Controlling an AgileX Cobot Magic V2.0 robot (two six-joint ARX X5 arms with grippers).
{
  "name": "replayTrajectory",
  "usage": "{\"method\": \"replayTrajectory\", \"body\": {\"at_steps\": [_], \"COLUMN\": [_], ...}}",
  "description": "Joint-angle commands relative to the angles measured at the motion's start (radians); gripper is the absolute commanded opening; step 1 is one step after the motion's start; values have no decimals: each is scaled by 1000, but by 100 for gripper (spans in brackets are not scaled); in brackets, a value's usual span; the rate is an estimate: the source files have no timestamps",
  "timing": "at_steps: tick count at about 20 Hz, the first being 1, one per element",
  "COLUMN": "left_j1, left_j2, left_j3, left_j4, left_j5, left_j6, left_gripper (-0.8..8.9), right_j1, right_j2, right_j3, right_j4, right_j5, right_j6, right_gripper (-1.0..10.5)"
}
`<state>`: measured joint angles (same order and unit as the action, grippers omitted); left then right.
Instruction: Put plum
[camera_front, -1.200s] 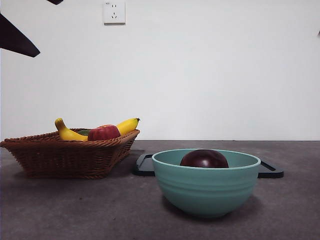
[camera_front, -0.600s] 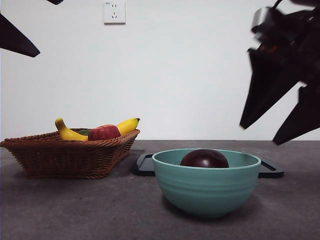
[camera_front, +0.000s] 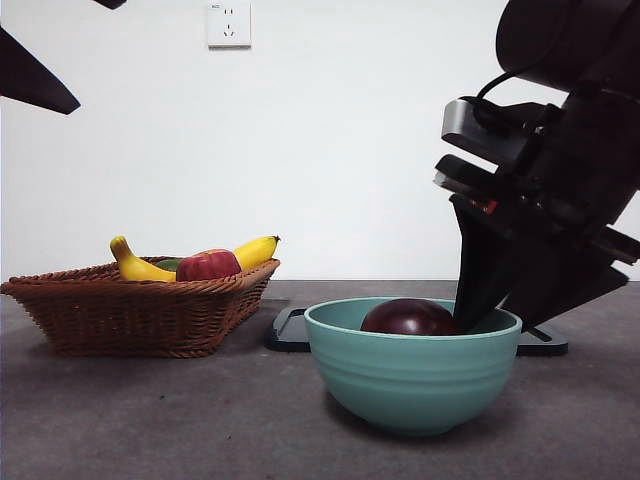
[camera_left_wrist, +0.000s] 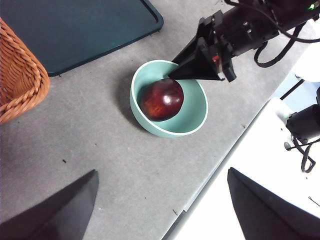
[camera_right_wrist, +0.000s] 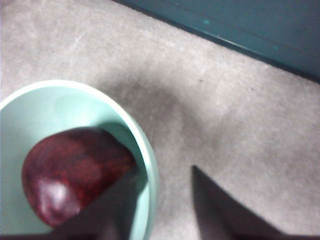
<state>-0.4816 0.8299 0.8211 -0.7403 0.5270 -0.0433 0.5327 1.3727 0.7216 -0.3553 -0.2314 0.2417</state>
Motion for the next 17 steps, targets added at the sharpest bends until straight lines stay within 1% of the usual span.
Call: {"method": "replayTrajectory", "body": {"at_steps": [1, 4, 9, 12, 17], "left_j1": [-4, -4, -4, -4, -4], "left_j2": [5, 5, 5, 5, 5], "left_j3": [8, 8, 8, 8, 8], "left_j4": [8, 9, 8, 8, 8], "left_j5": [5, 5, 5, 5, 5], "left_j6": [1, 1, 1, 2, 2], "left_gripper": [397, 397, 397, 397, 397], "right_j1": [16, 21, 21, 18, -30], "right_j2": [26, 26, 4, -21, -19], "right_j3": [4, 5, 20, 64, 187], "right_j4": [15, 19, 21, 11, -20], "right_j5": [1, 0, -3, 0, 51], "right_j6": [13, 13, 25, 37, 31], "right_gripper": [81, 10, 9, 10, 10]}}
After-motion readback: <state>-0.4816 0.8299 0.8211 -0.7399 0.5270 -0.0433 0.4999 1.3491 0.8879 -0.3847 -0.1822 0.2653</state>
